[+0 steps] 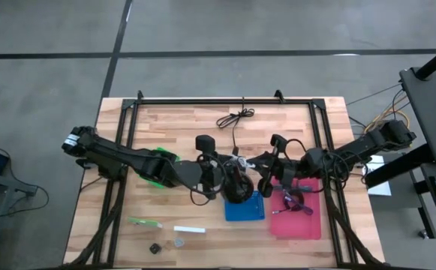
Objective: Pick and place items into bin
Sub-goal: Put the white charger cable into the pink bin
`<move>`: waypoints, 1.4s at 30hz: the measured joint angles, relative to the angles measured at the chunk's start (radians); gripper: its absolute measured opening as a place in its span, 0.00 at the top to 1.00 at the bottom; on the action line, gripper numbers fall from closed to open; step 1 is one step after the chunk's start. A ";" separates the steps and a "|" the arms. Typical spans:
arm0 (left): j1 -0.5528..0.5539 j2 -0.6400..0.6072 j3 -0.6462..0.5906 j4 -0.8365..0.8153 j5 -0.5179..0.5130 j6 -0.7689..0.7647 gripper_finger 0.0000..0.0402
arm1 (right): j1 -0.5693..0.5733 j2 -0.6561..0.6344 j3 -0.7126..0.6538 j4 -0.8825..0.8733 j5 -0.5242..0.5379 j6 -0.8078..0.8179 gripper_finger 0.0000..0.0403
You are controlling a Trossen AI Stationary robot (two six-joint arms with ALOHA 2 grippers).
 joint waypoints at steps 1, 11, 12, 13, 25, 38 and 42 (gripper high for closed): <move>-0.002 -0.003 0.000 -0.009 0.000 -0.001 0.64 | 0.000 -0.002 0.000 0.000 0.014 -0.003 0.96; -0.007 -0.011 0.000 -0.152 -0.044 -0.120 0.63 | 0.001 -0.063 -0.001 -0.134 0.132 0.039 0.96; -0.007 -0.011 0.000 -0.167 -0.056 -0.131 0.63 | 0.001 -0.071 -0.001 -0.151 0.155 0.045 0.96; -0.007 -0.011 0.000 -0.180 -0.061 -0.132 0.63 | 0.001 -0.082 -0.001 -0.170 0.180 0.053 0.96; -0.018 -0.019 0.000 -0.234 -0.080 -0.136 0.63 | 0.001 -0.255 -0.002 -0.550 0.248 0.315 0.96; -0.057 -0.092 0.000 -0.362 -0.078 -0.317 0.63 | 0.001 -0.371 -0.002 -0.911 0.265 0.667 0.96; -0.074 -0.120 0.000 -0.447 -0.078 -0.410 0.63 | 0.001 -0.396 -0.003 -1.040 0.265 0.782 0.96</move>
